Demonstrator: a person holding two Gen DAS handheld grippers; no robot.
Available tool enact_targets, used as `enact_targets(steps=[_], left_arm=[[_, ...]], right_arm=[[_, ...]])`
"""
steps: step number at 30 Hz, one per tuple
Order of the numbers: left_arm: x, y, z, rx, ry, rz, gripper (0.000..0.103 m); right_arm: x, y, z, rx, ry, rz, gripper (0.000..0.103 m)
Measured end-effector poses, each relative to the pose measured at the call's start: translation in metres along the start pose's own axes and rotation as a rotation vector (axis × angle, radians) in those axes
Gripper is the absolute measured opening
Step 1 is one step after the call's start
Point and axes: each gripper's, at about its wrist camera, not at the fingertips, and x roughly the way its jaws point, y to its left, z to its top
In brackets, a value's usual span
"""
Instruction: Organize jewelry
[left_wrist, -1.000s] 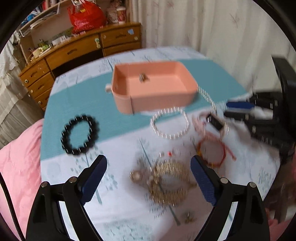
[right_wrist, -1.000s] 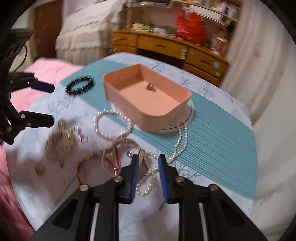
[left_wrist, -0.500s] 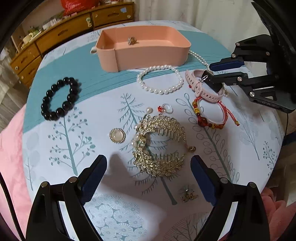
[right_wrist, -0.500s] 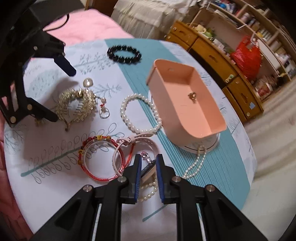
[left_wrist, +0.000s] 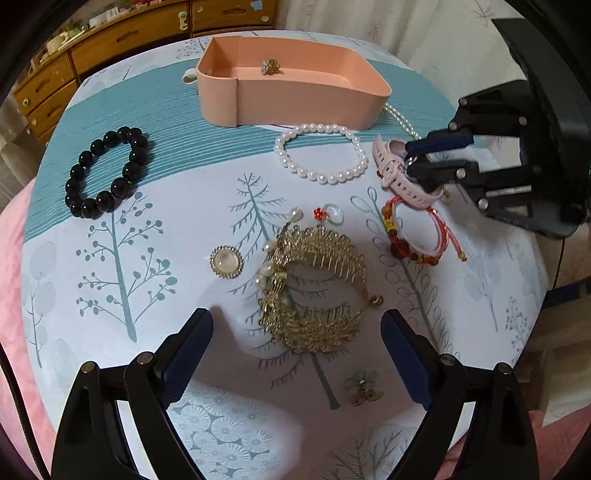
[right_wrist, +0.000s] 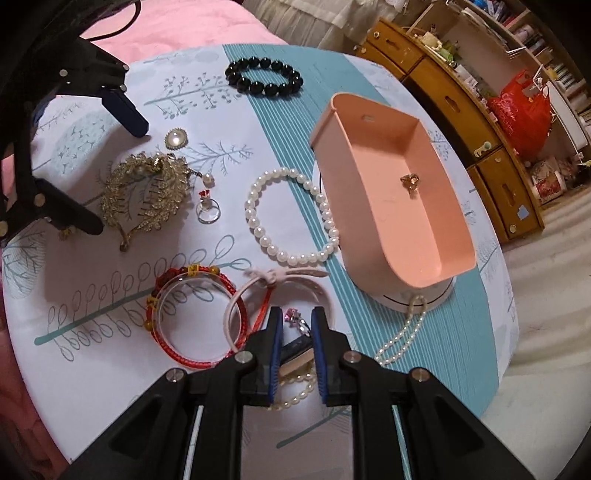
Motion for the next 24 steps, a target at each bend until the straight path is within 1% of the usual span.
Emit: enact_targets(steps=[3,6,8,10,12,13,18,20,24], left_arm=[[0.001,0.001,0.006,-0.022,0.010,-0.009,0.091],[0.004,-0.002,0.013,-0.028,0.019,-0.007,0.091],[0.006,-0.006,0.019,-0.017,0.018,0.012,0.091],[0.009,-0.013,0.021,0.001,0.022,0.036,0.091],[0.012,-0.017,0.024,0.012,0.025,0.056,0.091],[0.013,-0.020,0.025,0.020,0.023,0.080,0.091],[0.018,-0.029,0.025,0.057,0.016,0.152,0.091],[0.021,-0.032,0.027,0.059,0.011,0.173,0.091],[0.022,-0.037,0.029,0.056,-0.001,0.182,0.090]], right_arm=[[0.005,0.004,0.004,-0.032,0.035,0.010,0.015],[0.013,0.007,0.006,-0.045,0.083,0.014,0.005],[0.013,0.007,0.007,-0.034,0.092,0.028,0.003],[0.015,0.006,0.008,-0.020,0.107,0.015,0.000],[0.015,0.004,0.008,0.005,0.114,0.019,0.000],[0.015,0.003,0.007,0.016,0.117,0.020,0.000],[0.007,-0.002,0.004,0.046,0.092,0.025,0.000],[0.002,-0.007,0.002,0.089,0.075,0.044,0.000],[-0.004,-0.019,-0.001,0.179,0.045,0.082,0.000]])
